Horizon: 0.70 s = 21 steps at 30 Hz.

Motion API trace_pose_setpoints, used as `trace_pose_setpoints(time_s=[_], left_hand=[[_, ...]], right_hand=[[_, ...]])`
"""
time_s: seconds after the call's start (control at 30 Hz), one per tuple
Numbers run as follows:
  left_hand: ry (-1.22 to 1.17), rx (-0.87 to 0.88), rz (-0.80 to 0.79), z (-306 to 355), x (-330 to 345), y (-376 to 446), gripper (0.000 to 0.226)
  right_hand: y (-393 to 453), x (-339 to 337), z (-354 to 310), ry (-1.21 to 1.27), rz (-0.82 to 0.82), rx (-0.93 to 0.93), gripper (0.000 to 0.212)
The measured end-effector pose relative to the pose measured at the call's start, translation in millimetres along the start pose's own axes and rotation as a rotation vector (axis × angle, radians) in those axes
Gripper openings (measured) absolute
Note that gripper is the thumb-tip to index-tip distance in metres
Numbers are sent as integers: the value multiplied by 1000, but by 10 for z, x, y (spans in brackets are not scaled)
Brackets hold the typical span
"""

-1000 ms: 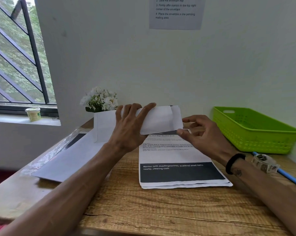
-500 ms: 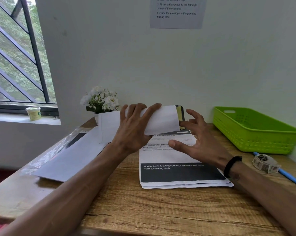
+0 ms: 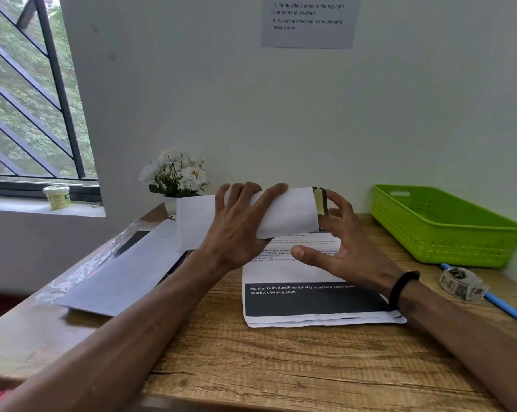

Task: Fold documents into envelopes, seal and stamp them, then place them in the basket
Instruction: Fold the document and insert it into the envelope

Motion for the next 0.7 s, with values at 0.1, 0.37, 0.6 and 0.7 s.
trace_pose_setpoints(time_s=[0.1, 0.37, 0.6, 0.7], left_hand=[[-2, 3, 3, 6, 1, -2, 87], [-23, 15, 20, 62, -28, 18, 88], [-82, 6, -47, 96, -91, 43, 109], [-134, -28, -82, 151, -174, 69, 106]], right_hand=[[-2, 10, 13, 24, -5, -1, 69], [11, 21, -62, 418, 76, 3, 23], [59, -68, 118, 846, 192, 167, 8], [54, -119, 137, 1014, 204, 197, 7]])
Point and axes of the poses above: each hand's wrist, its own y-axis towards the middle knuckle, its own x-axis out of the palm, z = x × y, the point moved 2 cm from there along y, towards the middle knuckle, and after that the axes turned 3 degrees about -z, right-handed, at the moved point
